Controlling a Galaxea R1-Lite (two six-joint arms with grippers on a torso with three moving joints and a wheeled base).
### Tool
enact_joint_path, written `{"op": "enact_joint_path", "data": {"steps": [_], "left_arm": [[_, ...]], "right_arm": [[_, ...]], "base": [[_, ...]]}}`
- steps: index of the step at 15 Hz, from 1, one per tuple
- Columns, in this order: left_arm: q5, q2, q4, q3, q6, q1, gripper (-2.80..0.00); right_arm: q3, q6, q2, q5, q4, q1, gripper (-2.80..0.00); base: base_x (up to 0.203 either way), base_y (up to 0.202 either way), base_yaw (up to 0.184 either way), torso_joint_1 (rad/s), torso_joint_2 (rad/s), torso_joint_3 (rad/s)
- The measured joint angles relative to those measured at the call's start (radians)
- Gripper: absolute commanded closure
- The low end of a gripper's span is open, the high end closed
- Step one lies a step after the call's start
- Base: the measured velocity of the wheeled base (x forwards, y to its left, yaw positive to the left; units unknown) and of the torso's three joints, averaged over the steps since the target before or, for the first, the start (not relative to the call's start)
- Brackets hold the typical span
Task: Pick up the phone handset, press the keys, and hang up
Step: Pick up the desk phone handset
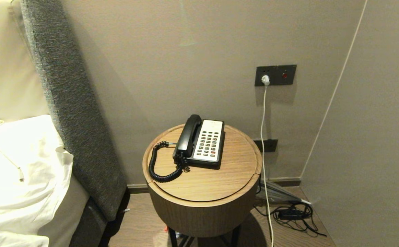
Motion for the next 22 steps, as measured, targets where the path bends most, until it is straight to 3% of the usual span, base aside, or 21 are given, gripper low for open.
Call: {"op": "enact_joint_path", "data": {"steps": [14,22], "left_arm": [[0.000,0.000,0.000,0.000,0.001,0.000,0.00],[0.002,0.000,-0.003,0.002,-0.007,0.000,0.00]], "right_arm": [[0.000,0.000,0.000,-0.001,0.000,0.000,0.00],[0.000,0.000,0.000,-0.001,0.000,0.000,0.00]], "base": [[0.000,0.000,0.000,0.000,0.00,-0.002],[0.000,0.000,0.000,0.002,0.00,-0.178]]}}
